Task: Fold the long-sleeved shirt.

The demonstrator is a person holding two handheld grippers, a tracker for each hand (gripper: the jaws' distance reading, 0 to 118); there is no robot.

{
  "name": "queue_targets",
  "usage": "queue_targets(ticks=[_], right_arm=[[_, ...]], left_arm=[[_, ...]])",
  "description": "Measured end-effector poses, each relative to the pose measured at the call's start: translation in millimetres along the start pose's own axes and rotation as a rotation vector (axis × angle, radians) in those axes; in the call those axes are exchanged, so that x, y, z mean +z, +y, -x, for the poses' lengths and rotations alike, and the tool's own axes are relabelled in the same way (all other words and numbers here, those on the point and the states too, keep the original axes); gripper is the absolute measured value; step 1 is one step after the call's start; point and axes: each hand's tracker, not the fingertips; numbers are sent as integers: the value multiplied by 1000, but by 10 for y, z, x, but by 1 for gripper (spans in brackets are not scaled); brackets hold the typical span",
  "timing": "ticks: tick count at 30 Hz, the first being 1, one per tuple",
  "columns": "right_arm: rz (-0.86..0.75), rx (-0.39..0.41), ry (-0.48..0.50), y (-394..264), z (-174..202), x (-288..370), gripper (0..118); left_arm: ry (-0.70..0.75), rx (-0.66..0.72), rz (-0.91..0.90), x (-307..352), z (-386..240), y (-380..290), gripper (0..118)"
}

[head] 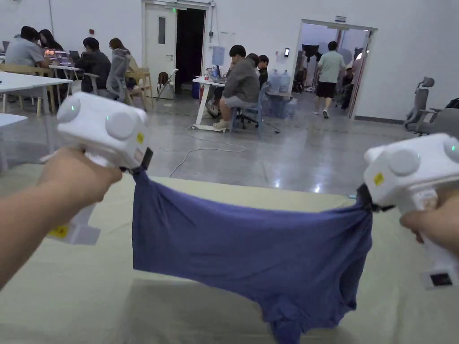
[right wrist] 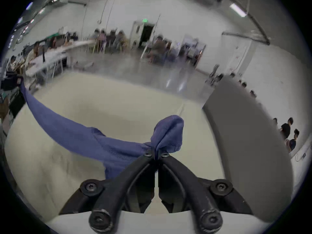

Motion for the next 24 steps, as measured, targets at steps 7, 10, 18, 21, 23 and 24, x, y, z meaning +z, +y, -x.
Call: queue_targets(ticks=[7, 10, 18, 21, 23, 24], right_arm=[[145, 7, 82, -1277, 420, -554, 0], [129, 2, 145, -1666, 421, -275, 0], [145, 130, 222, -3054, 676, 943, 0], [187, 145, 241, -3579, 766, 1227, 0], [247, 146, 271, -3924, 832, 1333, 0], [270, 144, 283, -4068, 864, 1376, 0]], left_arm=[[-45, 9, 227, -409, -173, -1396, 0], [-78, -20, 261, -143, -154, -1715, 0], [-145, -189, 443, 1102, -306, -3102, 0], [-152, -223, 492, 1505, -364, -3618, 0], [-179, -259, 551, 1688, -441, -3979, 0], [-189, -255, 571, 1761, -470, -4134, 0]])
